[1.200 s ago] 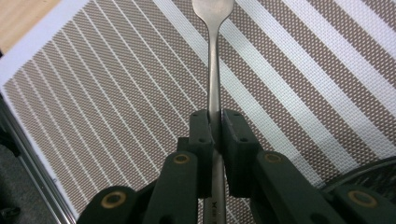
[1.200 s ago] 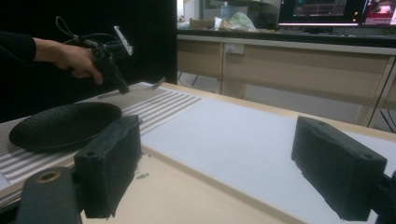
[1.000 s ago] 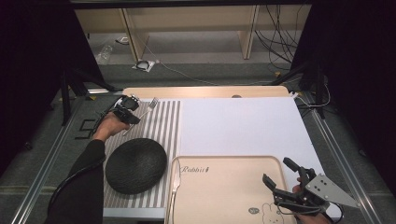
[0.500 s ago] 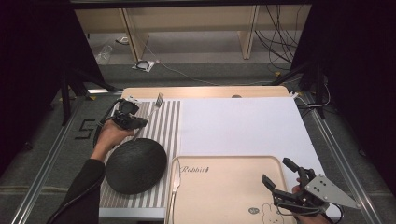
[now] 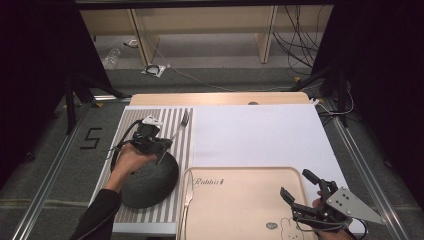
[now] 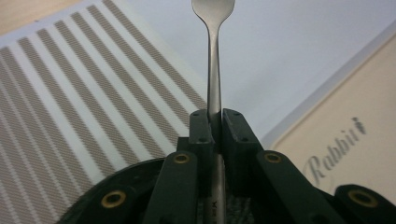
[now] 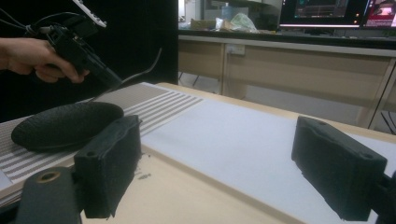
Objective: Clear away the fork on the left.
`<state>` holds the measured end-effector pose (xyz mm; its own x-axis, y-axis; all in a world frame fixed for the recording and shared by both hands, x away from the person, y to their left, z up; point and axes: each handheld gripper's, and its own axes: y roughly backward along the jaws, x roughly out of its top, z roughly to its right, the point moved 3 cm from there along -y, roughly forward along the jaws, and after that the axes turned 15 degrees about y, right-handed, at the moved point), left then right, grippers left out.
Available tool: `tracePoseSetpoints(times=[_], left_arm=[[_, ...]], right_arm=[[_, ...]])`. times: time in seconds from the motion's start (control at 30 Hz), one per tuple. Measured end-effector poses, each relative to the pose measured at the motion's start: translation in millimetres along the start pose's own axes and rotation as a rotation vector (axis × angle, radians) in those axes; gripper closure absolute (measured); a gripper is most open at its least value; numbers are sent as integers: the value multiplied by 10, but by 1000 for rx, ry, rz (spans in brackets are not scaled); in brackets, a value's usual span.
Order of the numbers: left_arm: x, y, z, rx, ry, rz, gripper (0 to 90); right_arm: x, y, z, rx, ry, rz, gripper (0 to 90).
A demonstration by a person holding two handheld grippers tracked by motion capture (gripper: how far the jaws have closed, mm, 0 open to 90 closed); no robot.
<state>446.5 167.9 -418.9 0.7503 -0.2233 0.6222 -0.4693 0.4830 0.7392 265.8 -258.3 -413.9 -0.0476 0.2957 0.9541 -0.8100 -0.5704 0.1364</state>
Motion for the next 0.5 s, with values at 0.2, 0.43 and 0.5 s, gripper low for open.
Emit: tracePoseSetpoints(times=[0.2,0.43,0.5], left_arm=[[-74,32,224,-66,-17,-15,825],[-117,69,416,-100,-33,-21,825],[-124,80,445,-113,-36,-25,825]], right_arm=[[2,-3,-4,1,0,-1,167],[6,7,-6,1,1,2,167],[9,7,-6,-1,4,4,167]])
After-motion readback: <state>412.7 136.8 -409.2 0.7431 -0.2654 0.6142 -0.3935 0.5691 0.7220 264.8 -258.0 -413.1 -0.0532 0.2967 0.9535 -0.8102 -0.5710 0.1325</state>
